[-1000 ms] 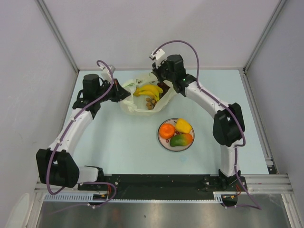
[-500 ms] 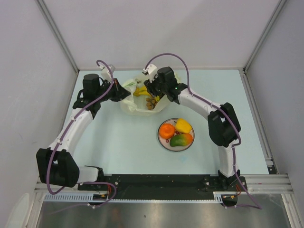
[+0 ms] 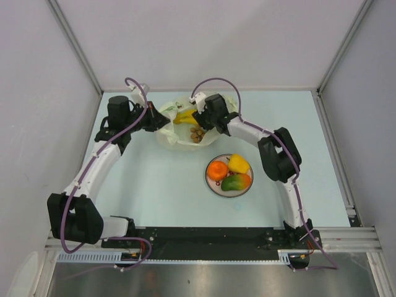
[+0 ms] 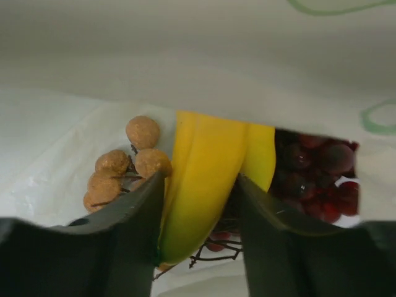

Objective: Take the fake fruits out of the plastic bag
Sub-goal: Take out the fake fruit from the plastic bag.

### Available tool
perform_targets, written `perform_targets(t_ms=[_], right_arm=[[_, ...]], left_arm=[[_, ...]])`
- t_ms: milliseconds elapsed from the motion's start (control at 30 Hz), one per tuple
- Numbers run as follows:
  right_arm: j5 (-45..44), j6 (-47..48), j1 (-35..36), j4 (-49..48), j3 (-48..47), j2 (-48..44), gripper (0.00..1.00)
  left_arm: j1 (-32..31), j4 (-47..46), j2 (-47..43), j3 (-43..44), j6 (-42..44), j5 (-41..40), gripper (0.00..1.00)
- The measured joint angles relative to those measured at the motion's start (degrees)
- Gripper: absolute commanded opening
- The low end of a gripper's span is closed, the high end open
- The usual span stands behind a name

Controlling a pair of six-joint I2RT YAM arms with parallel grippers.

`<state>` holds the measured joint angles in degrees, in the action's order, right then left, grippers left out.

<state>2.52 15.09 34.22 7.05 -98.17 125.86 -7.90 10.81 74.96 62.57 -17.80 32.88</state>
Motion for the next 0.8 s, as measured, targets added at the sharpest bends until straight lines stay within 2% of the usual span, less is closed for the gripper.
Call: perform_targets(t_ms=[33,67,133,167,467,800], right_arm=[[0.63,0.39,-0.07,0.11,-0.17,0.37,0.23],[1.49,1.05,-0.15,0.26,-0.48,0.70,0.14],[3.93,2.75,-0.24,0.70,-1.25,0.70,0.03],[4.68,3.45,-0.31,0.76,-1.68,0.59,0.01],[8.92,7.52,-1.84,1.09,-1.84,-4.55,0.00],[13.38,7.89,-4.04,3.54,2.75,-21.33,0.00]], left_arm=[[0.00,0.00,0.00,0.00,0.02,-0.13,0.00],[0.00,0.00,0.00,0.00,0.02,-0.22,0.00],[0.00,-0.02,0.00,0.00,0.02,-0.35,0.00],[0.00,-0.02,0.00,0.00,0.04,-0.39,0.00],[0.00,-0.07,0.02,0.00,0.00,-0.83,0.00],[0.04,0.04,1.03,0.13,-0.20,-1.29,0.00]])
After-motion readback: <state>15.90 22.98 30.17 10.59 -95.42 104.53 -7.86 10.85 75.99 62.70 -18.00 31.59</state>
